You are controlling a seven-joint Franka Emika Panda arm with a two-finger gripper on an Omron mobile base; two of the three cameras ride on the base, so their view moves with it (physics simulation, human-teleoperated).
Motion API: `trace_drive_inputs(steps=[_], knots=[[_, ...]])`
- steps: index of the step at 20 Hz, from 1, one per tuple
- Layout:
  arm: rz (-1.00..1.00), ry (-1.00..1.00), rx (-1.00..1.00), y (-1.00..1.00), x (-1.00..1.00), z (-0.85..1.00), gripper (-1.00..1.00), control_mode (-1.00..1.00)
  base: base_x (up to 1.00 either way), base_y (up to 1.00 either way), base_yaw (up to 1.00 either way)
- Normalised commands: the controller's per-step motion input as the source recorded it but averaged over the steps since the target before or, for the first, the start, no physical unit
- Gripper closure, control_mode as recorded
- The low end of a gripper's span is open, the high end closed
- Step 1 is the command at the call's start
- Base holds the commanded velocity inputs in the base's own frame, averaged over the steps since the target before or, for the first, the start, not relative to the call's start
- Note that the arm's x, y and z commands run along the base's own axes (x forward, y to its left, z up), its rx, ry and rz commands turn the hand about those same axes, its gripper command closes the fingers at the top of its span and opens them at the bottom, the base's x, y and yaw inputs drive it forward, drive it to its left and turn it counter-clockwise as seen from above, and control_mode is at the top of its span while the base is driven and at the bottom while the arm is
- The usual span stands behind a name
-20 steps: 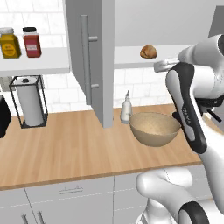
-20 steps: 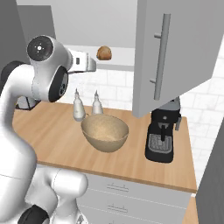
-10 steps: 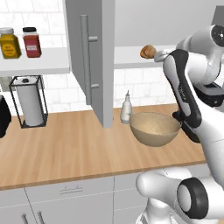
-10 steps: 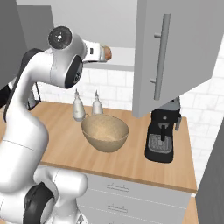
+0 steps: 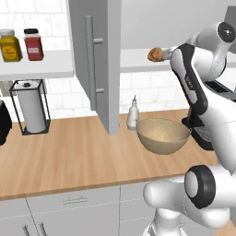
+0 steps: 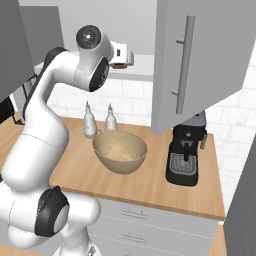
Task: Open the cabinet, pick up the bread from the cabinet and place it in the basket. Then move the basket to the dining counter.
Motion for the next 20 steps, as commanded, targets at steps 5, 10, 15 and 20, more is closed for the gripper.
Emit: trace_drive_inputs(steps=[5, 10, 15, 20], knots=[[0.1, 0.0, 0.01, 0.0, 0.12, 0.0, -1.0, -1.0, 0.0, 0.0, 0.0], [0.13, 0.0, 0.01, 0.0, 0.09, 0.0, -1.0, -1.0, 0.0, 0.0, 0.0], [0.01, 0.0, 0.0, 0.04, 0.27, 0.0, -1.0, -1.0, 0.0, 0.0, 0.0], [0.0, 0.0, 0.0, 0.15, 0.29, -0.09, -1.0, -1.0, 0.0, 0.0, 0.0]])
